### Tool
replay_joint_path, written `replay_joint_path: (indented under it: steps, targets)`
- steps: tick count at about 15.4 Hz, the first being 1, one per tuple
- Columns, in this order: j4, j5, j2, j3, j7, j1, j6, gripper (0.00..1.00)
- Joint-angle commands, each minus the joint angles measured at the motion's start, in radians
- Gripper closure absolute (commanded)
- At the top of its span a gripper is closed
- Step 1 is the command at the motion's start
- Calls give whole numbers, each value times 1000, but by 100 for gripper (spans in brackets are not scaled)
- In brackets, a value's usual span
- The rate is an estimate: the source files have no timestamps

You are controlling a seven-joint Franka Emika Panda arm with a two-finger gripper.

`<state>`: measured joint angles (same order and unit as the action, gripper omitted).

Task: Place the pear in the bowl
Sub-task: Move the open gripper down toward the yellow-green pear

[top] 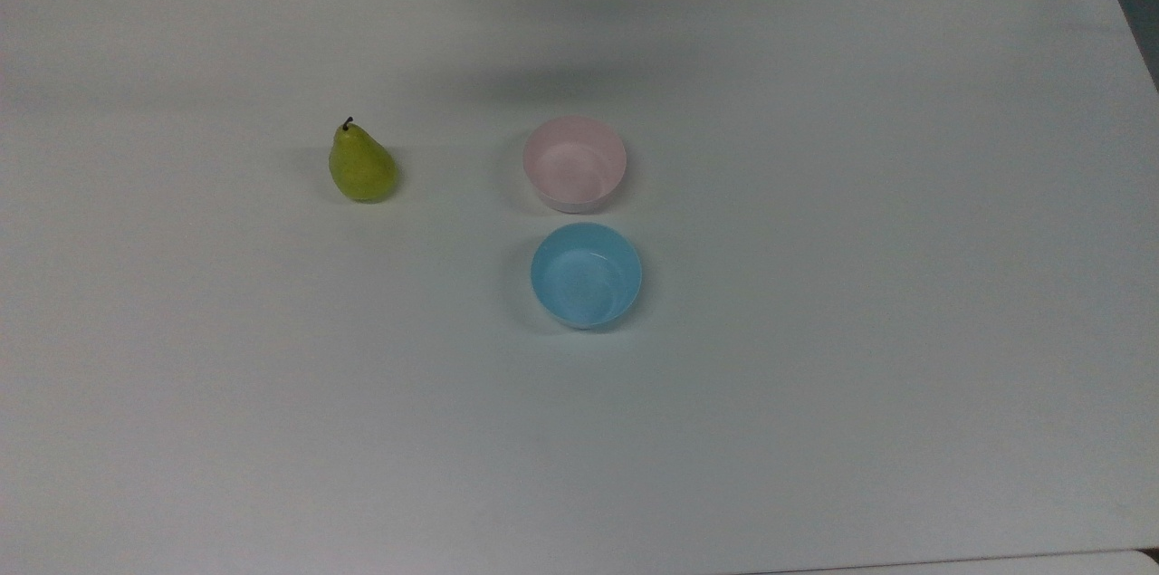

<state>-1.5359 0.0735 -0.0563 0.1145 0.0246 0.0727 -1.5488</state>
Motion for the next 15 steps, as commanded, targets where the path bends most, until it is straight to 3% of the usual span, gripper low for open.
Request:
replay_joint_path:
  steps: [1,9,13,15]
  targets:
    - [-24,-6,16,5,6,-2,-16,0]
    - [-21,-9,15,16,8,-19,-17,0]
    - [-29,-14,12,14,116,-77,-25,0]
    - [-87,-15,13,14,165,-99,-92,0]
